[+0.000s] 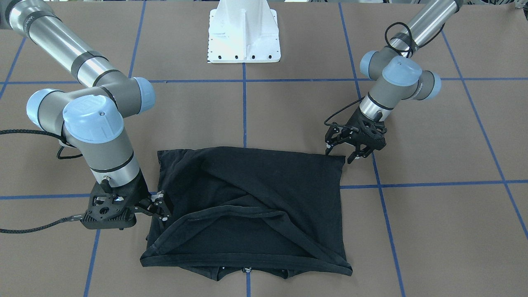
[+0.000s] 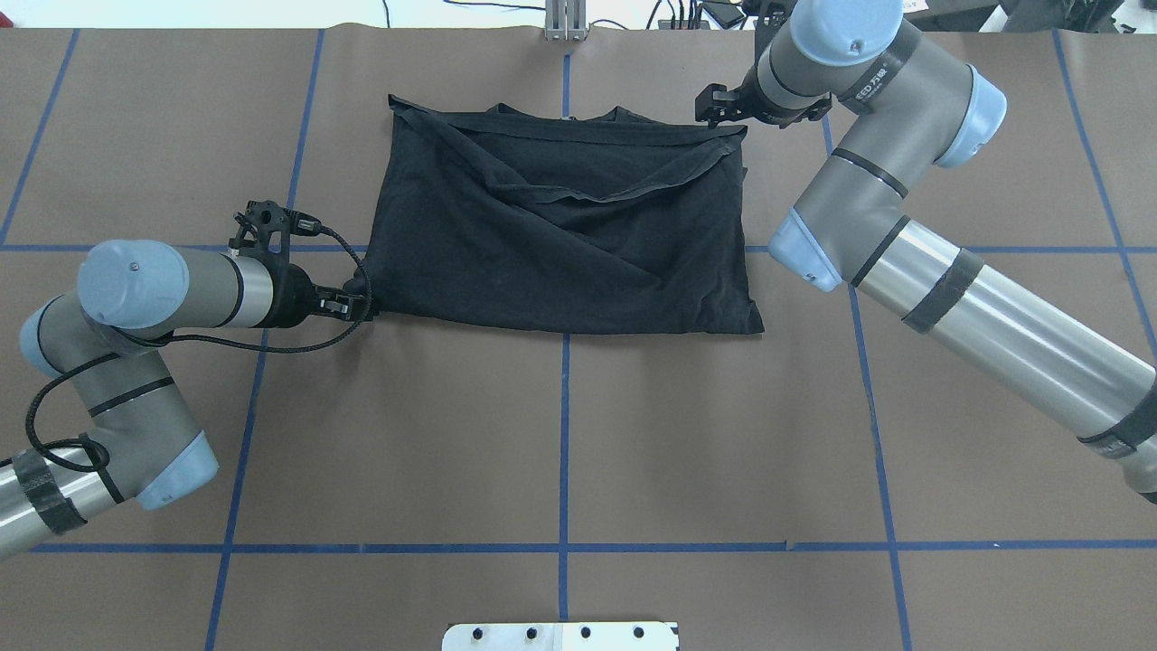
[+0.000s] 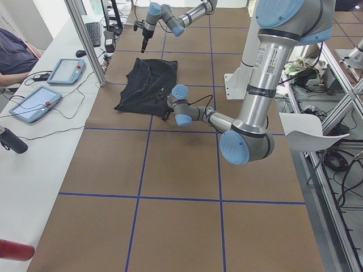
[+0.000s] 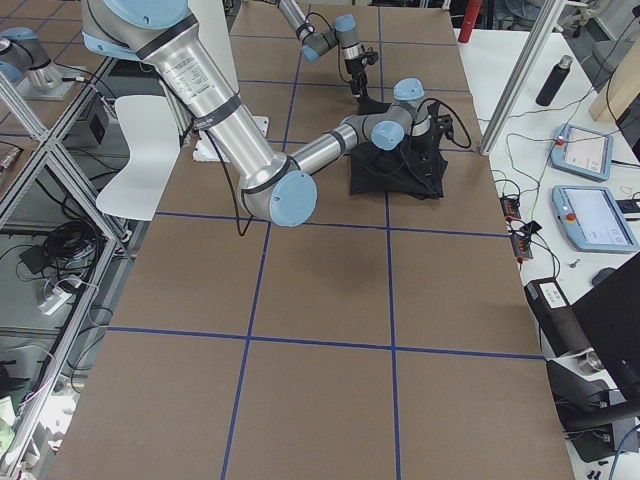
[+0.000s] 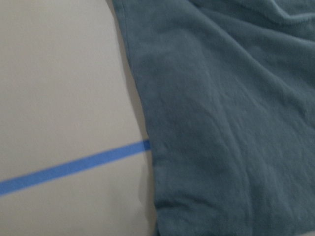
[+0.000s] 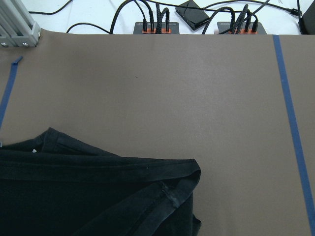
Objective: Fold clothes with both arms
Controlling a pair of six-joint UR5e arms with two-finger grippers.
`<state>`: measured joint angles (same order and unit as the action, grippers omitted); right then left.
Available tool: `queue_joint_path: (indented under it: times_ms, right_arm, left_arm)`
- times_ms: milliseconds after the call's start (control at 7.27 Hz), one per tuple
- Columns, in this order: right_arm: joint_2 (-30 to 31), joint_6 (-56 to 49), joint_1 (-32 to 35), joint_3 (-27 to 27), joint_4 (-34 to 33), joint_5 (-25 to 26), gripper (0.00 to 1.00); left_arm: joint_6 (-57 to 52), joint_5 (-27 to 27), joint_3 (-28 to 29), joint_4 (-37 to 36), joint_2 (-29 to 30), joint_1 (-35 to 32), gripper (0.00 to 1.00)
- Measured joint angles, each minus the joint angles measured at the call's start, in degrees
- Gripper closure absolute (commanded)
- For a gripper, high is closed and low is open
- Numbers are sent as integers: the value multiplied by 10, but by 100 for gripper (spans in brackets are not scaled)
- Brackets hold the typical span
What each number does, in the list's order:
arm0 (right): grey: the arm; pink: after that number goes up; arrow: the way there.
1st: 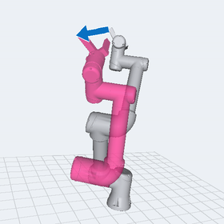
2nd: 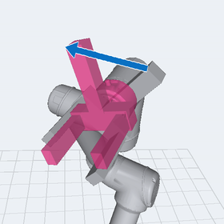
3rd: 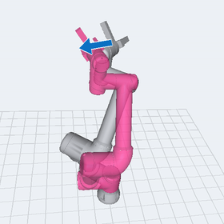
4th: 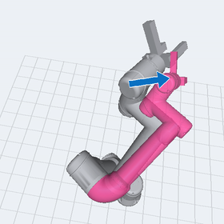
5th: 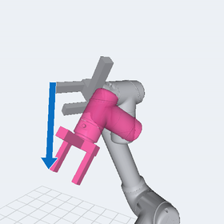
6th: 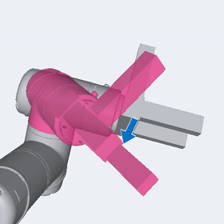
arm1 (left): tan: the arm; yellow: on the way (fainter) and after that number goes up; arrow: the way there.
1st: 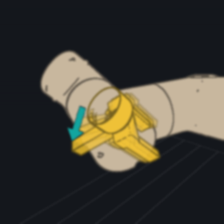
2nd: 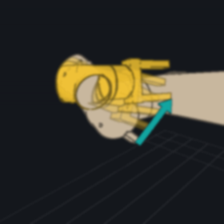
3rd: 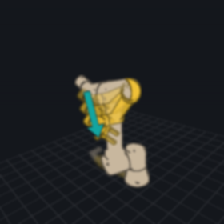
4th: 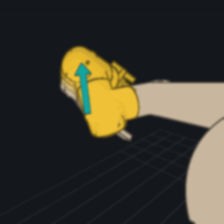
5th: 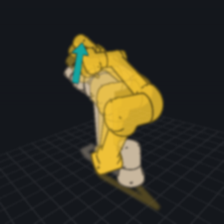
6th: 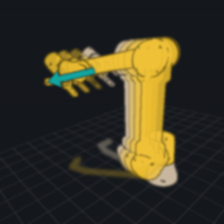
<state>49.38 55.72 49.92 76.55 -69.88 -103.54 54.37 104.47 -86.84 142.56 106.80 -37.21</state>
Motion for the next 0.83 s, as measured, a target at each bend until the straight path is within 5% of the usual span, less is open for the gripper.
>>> queue_joint_path:
  times_ms: [138,413,825]
  right_arm:
    - [0,0,0,0,0,0,0]
    - [2,0,0,0,0,0,0]
    - [3,0,0,1,0,0,0]
  left_arm:
    - [5,0,0,0,0,1,45]
    - [7,-1,0,-1,1,2,100]
    - [6,-5,-10,-2,-1,1,100]
